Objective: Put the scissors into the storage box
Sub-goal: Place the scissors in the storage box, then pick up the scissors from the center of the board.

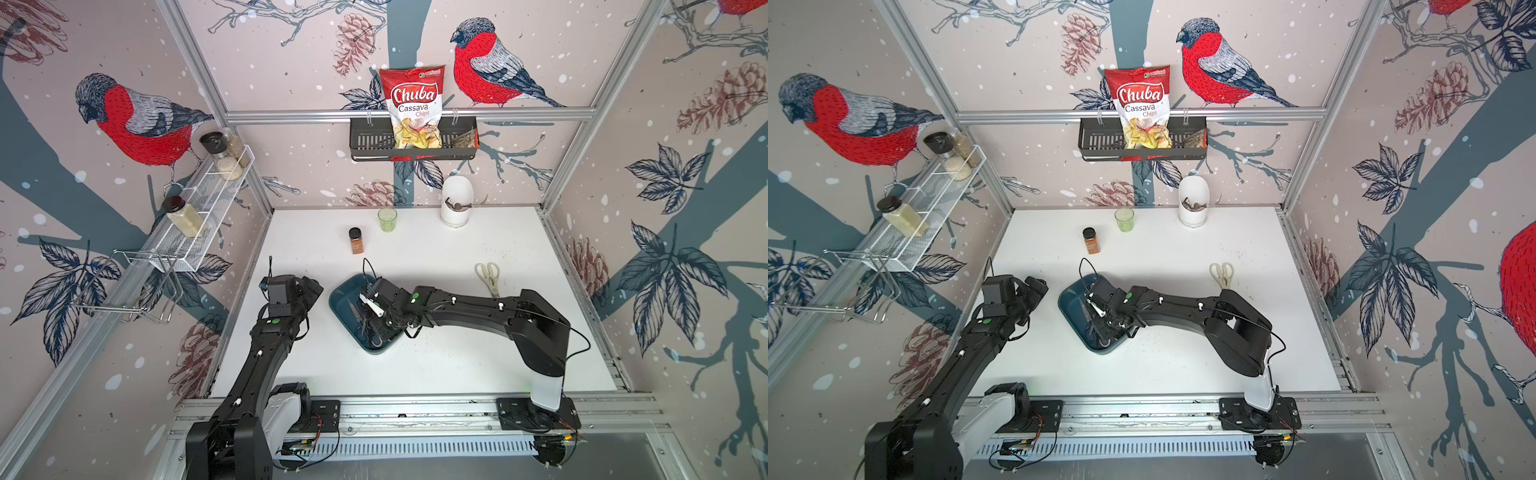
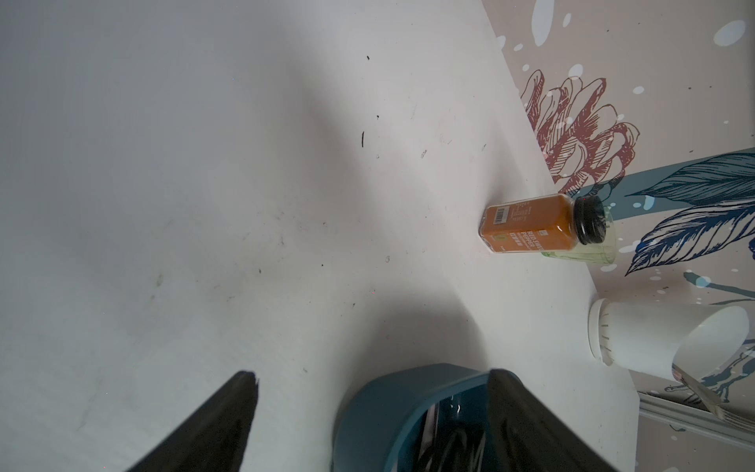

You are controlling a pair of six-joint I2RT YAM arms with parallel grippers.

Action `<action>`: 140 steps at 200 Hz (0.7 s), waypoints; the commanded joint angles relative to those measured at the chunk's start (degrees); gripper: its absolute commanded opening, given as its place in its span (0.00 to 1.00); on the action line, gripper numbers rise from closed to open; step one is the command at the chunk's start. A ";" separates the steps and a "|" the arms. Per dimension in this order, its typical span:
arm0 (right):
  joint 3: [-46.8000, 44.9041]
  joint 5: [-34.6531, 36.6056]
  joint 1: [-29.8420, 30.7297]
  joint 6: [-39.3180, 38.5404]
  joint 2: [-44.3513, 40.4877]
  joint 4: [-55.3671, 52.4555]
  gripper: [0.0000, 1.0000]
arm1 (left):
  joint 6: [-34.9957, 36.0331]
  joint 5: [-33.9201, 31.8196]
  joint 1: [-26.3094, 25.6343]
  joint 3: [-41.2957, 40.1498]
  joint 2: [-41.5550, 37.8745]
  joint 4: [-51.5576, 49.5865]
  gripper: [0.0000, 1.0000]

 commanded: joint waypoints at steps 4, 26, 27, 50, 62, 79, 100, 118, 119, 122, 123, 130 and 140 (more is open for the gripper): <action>-0.07 -0.13 -2.08 1.93 -3.03 1.93 0.43 | 1.83 0.89 0.16 1.44 0.07 -0.11 0.92; -1.60 -0.73 -4.97 3.54 -6.39 4.15 0.46 | 2.35 2.93 0.06 2.66 0.82 0.74 0.92; -1.70 -0.75 -5.19 3.61 -6.64 4.26 0.46 | 2.36 2.96 0.06 2.76 0.89 0.75 0.91; -5.43 -2.83 -9.79 6.67 -11.01 8.83 0.47 | 2.73 4.48 -0.76 4.69 2.64 1.47 0.91; -7.82 -3.99 -12.53 8.53 -13.20 11.36 0.48 | 3.43 4.25 -2.18 6.22 3.91 1.48 0.91; -10.66 -4.20 -16.34 10.62 -15.68 13.18 0.48 | 4.92 2.34 -5.50 8.79 5.84 1.00 0.91; -13.39 -4.81 -21.31 12.81 -17.75 13.48 0.48 | 6.61 0.91 -9.87 12.40 8.98 0.47 0.91; -15.37 -4.73 -26.19 14.62 -18.81 12.18 0.48 | 7.53 0.56 -12.83 15.30 11.63 0.08 0.91; -15.48 -4.73 -26.48 14.69 -18.87 12.10 0.48 | 7.55 0.50 -13.02 15.50 11.74 0.03 0.91; -15.90 -4.73 -27.35 14.94 -19.05 11.85 0.48 | 7.76 0.37 -13.49 15.95 12.06 -0.01 0.91; -16.01 -4.73 -27.63 15.02 -19.08 11.81 0.48 | 7.84 0.27 -13.66 16.09 12.22 -0.06 0.91; -16.88 -4.53 -29.83 15.36 -19.44 11.24 0.49 | 8.22 -0.26 -14.99 17.13 13.02 -0.27 0.91; -17.79 -3.96 -33.05 15.72 -19.65 9.77 0.48 | 8.88 -1.29 -16.84 18.53 14.01 -0.52 0.91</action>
